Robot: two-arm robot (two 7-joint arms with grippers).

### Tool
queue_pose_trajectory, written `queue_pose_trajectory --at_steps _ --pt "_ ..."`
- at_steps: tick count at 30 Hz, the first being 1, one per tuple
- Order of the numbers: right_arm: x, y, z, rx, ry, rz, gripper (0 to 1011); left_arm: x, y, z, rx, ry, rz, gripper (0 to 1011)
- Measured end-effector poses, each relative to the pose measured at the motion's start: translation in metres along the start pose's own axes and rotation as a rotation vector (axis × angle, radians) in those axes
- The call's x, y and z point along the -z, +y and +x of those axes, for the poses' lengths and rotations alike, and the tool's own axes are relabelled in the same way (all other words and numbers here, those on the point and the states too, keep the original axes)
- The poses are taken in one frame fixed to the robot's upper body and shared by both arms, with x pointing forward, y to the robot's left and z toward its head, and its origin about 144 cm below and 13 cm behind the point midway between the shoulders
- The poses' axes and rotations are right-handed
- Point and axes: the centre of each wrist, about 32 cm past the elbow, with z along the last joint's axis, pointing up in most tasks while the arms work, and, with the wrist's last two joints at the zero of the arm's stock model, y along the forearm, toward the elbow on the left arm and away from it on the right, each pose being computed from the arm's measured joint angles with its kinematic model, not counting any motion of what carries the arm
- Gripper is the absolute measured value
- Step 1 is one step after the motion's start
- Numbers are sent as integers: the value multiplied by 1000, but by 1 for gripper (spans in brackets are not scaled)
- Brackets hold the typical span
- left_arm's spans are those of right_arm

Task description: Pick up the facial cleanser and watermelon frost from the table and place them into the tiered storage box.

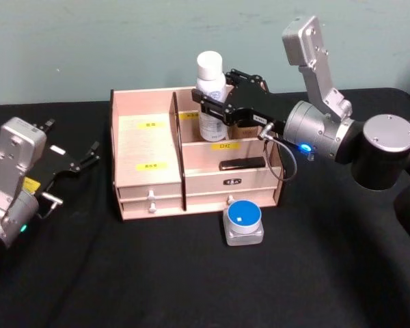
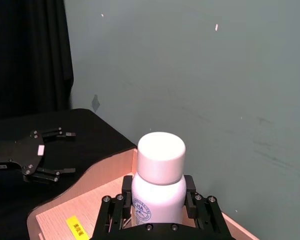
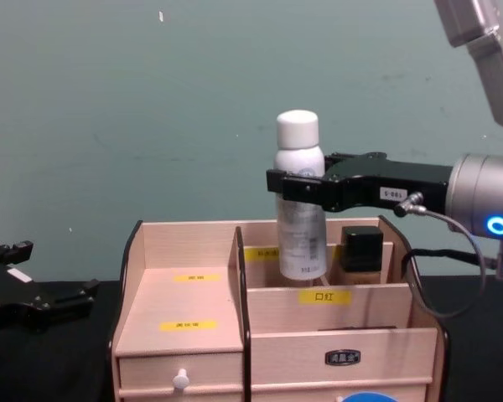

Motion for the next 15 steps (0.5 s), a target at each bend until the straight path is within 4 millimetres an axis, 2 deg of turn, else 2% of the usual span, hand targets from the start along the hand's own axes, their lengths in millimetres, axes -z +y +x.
queue_pose_trajectory --at_steps 15 --pt "6 13 7 -2 -21 -7 607 0 0 0 0 0 0 1010"
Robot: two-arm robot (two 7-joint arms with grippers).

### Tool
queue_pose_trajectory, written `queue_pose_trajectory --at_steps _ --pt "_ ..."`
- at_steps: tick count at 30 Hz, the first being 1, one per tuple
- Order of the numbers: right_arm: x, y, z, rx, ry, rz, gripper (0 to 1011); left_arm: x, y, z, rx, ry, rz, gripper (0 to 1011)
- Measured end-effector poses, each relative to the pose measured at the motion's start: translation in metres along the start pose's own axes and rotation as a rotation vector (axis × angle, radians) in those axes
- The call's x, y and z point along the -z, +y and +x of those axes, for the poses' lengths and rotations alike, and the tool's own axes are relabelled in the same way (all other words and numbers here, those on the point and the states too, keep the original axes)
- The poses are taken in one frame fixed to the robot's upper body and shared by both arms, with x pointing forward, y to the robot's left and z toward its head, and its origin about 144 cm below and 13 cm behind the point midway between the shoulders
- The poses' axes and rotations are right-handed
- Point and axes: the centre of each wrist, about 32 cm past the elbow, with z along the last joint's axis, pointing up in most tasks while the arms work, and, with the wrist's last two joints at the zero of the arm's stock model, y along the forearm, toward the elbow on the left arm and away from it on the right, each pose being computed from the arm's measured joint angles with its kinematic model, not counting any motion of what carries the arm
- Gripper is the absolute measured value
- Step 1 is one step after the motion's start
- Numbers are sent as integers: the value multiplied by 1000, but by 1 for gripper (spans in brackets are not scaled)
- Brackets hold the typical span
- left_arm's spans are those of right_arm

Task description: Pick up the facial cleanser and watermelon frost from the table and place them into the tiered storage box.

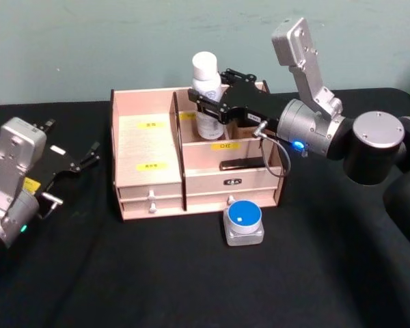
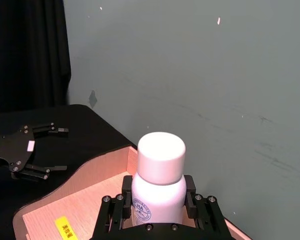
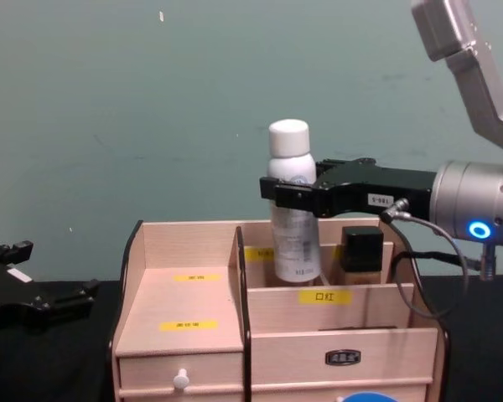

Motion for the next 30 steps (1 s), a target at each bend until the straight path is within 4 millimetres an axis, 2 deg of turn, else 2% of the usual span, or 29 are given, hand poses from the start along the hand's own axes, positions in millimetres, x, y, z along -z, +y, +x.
queue_pose_trajectory --at_steps 30 --pt "7 10 2 -14 -12 -41 607 0 0 0 0 0 0 1010"
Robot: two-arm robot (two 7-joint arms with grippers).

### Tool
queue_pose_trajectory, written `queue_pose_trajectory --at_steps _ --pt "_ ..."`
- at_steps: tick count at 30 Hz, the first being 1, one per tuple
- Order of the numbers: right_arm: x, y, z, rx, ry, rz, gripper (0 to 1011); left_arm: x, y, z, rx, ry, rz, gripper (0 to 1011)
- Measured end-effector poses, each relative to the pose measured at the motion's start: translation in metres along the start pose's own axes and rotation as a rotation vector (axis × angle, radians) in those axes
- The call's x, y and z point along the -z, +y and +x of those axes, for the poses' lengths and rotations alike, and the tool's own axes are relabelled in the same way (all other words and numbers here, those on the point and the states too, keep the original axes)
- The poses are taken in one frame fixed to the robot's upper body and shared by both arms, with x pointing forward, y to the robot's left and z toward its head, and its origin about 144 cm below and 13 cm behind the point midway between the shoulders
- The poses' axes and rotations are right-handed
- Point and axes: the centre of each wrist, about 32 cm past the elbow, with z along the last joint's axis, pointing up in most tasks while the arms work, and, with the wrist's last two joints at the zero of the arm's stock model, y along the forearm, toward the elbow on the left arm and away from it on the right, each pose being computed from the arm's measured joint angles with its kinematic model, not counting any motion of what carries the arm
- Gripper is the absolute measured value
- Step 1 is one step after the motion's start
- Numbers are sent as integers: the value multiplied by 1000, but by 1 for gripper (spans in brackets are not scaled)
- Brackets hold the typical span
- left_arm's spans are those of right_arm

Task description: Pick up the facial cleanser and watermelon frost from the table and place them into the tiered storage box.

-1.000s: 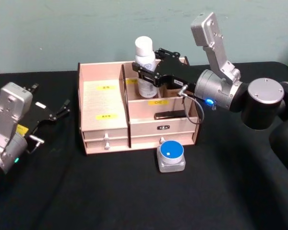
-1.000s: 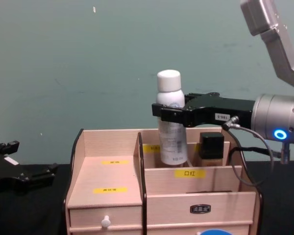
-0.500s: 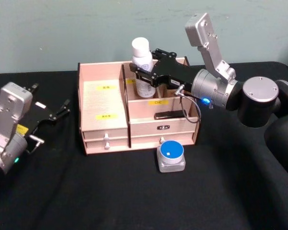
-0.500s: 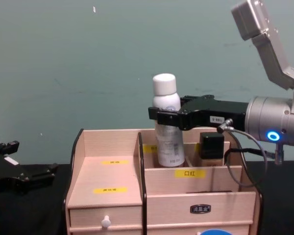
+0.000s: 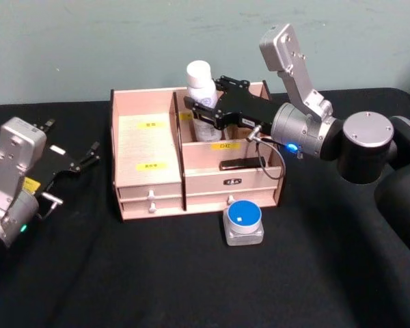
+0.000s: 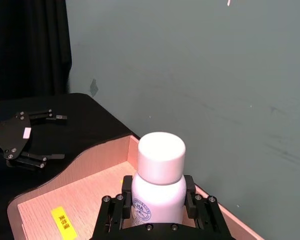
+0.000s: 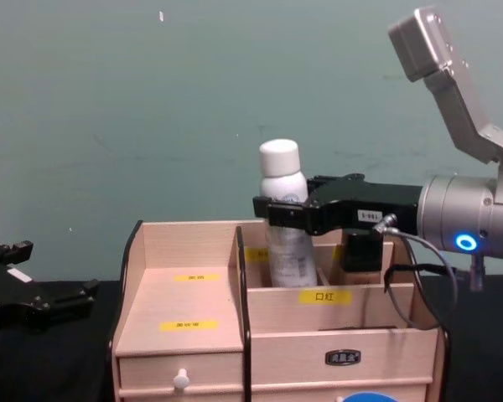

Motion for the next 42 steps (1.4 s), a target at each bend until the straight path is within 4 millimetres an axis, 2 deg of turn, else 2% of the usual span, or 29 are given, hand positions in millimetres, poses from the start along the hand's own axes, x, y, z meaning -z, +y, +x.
queue_pose_trajectory --at_steps 24,42 --pt "22 2 -1 -6 35 -72 607 0 0 0 0 0 0 1010" --pt "26 3 -1 2 39 -87 607 0 0 0 0 0 0 1010"
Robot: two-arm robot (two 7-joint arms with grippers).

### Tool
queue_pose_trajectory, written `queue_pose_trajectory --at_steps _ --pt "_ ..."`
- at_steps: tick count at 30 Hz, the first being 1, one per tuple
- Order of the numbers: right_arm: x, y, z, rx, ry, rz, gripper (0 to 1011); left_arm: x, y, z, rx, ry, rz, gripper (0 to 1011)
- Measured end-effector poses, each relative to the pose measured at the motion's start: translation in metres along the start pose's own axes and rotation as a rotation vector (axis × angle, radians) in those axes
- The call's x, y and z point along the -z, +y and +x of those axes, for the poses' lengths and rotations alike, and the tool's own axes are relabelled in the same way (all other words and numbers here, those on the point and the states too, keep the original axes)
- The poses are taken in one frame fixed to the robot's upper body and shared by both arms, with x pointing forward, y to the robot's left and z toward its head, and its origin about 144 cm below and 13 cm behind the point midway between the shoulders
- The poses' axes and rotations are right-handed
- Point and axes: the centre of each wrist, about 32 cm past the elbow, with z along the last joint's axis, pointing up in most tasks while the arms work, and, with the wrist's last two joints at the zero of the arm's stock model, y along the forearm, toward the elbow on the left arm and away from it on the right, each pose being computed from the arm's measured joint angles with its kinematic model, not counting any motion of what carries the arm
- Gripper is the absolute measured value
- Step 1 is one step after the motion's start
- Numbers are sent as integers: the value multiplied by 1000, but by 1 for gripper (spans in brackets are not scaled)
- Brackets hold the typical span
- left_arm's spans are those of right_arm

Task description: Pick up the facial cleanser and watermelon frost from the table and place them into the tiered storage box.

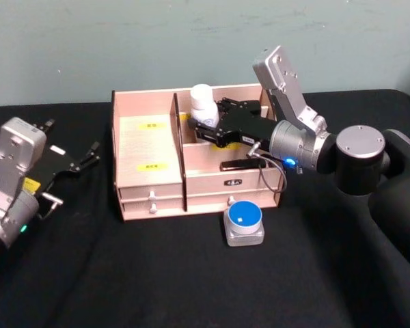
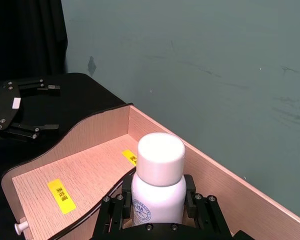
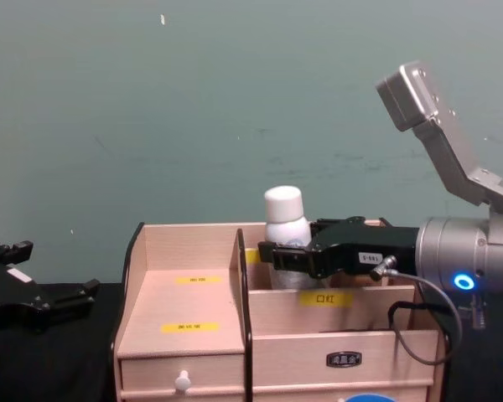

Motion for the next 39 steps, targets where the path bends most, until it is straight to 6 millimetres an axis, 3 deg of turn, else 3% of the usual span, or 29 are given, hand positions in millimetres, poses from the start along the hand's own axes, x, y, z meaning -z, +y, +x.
queue_pose_trajectory --at_steps 4,8,16,31,39 --pt "0 0 0 0 0 -1 648 0 0 0 0 0 0 1009" --pt "-3 1 0 7 -7 16 794 0 0 0 0 0 0 1010" --pt "-11 -4 1 11 -32 52 990 0 0 0 0 0 0 1010" --pt "-49 -16 -9 -1 -76 10 1002 0 0 0 0 0 0 1010" --pt "-73 -44 -17 -2 -95 -37 1002 0 0 0 0 0 0 1010"
